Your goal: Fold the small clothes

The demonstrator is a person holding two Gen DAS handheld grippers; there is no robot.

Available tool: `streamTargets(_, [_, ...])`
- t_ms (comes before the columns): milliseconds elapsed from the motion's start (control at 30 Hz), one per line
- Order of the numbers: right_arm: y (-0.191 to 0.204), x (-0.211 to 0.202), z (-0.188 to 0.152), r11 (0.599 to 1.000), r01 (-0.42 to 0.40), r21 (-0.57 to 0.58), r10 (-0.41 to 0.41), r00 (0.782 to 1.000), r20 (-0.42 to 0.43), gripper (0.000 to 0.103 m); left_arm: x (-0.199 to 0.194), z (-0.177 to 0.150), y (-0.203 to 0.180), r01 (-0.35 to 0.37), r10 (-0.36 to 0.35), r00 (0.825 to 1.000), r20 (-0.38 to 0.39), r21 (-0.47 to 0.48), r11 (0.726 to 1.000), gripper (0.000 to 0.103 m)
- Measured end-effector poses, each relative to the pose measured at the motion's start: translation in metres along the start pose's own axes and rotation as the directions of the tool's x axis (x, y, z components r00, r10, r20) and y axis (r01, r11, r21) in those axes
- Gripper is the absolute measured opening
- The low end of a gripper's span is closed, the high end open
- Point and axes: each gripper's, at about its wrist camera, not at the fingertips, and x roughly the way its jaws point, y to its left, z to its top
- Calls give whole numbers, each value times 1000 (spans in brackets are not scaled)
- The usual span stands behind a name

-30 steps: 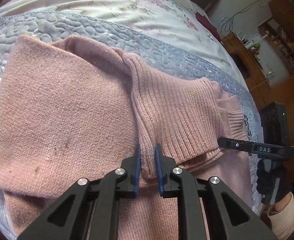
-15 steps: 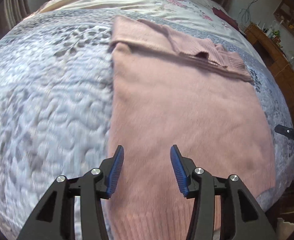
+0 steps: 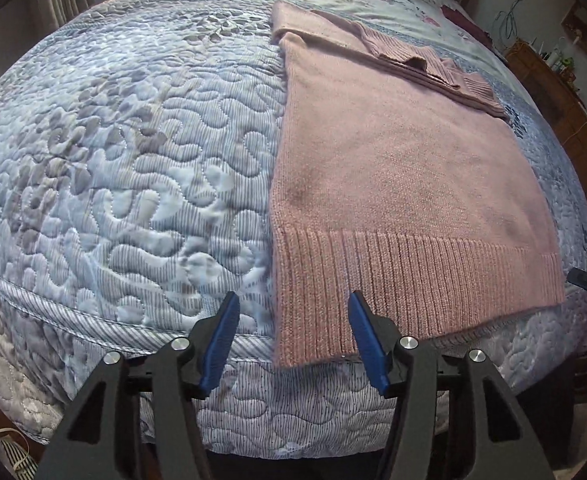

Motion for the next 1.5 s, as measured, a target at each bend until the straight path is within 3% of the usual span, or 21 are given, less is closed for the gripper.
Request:
streamTargets(367, [-8,17,-5,999,-35,29,36,999,-30,48,15,0,-3,74,-76,997,-26,-57,996,60])
streamTargets(533, [-3,27,-7,995,-96,20,97,994,-53,48,19,0,0,129,-132,991,-20,-97,987,59])
streamTargets(600, [-3,30,-6,996,-87,20,88,994,-58,45,19,0,2,141,-144,989,-20,-108,984,54])
streamTargets(633, [-3,31,-5,996,-84,20,85,995,-58,43,18,0,3,148,-151,988,-20,-111,983,46])
streamTargets(667, [-3,31,-5,996,-84,21,85,995,-58,37,17,0,4,168,-171,985,-19,-118,979,34])
streamTargets(767, [-7,31,-5,994,-103,32,106,992,-74,13,18,-2,10,211,-216,976,-12,-164,964,27])
streamTargets(1033, [-15,32,-11,991,-127,46,130,989,-66,15,24,-5,9,189,-195,980,-26,-159,969,28])
streamTargets(1133, [-12,31,-10,991,-128,41,131,989,-73,11,22,-4,6,173,-180,983,-30,-159,972,27])
streamTargets(1233, [-9,23,-9,989,-145,39,147,987,-72,10,17,-1,1,171,-175,984,-16,-148,974,16])
streamTargets(1267, [-9,20,-8,985,-166,44,168,983,-66,10,13,0,1,171,-174,985,-9,-147,974,11])
streamTargets(1500, [-10,-13,13,915,-388,115,388,921,19,9,-24,27,4,305,-292,951,104,-154,940,10])
